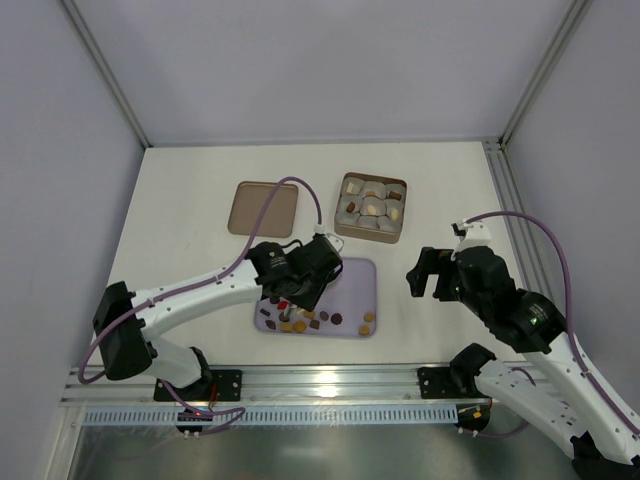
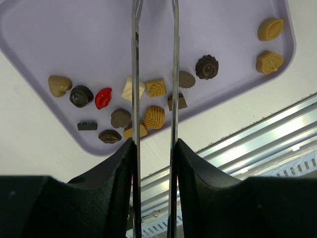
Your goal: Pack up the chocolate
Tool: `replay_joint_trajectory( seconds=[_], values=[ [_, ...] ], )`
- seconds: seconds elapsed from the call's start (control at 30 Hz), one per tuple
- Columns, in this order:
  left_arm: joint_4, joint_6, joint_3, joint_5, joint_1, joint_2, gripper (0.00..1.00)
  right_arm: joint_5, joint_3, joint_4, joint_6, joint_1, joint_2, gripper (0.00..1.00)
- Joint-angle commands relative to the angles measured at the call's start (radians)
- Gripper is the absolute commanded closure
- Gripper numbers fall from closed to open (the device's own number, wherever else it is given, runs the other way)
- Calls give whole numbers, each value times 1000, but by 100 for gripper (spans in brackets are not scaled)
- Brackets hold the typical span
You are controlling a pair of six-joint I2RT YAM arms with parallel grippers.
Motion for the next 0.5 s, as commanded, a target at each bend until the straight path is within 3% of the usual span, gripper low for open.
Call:
replay_joint_trajectory(
  seconds=[0.0, 0.47],
  values=[
    [32, -1, 1, -16, -5, -1, 63, -1, 0, 20, 8, -2, -7, 0],
    [33, 2, 0, -28, -5, 17, 64, -2, 0, 22, 7, -2, -8, 0]
  ],
)
